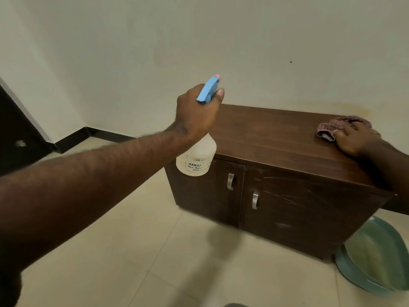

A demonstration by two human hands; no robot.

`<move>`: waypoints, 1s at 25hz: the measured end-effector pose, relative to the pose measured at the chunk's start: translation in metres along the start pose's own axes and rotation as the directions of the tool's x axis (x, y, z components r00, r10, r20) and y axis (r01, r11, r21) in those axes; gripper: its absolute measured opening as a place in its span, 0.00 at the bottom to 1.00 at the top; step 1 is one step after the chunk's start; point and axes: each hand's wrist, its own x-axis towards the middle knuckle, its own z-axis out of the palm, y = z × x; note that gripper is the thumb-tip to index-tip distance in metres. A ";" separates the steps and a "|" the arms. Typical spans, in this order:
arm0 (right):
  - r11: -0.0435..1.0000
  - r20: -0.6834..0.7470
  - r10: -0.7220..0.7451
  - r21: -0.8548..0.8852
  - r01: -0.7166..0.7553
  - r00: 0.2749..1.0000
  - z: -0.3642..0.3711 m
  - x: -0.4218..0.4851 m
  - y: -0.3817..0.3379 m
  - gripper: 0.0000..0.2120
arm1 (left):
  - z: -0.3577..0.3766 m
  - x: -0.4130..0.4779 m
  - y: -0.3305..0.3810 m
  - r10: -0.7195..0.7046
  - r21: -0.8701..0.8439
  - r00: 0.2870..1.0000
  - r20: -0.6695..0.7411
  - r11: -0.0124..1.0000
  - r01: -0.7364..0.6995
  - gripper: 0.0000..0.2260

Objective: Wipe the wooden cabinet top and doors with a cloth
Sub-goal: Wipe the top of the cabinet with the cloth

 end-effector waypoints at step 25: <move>0.925 -0.593 -0.361 -0.126 0.360 0.720 0.094 -0.172 -0.310 0.28 | -0.022 -0.115 -0.195 -0.147 -0.008 0.971 0.188 0.988 0.151 0.12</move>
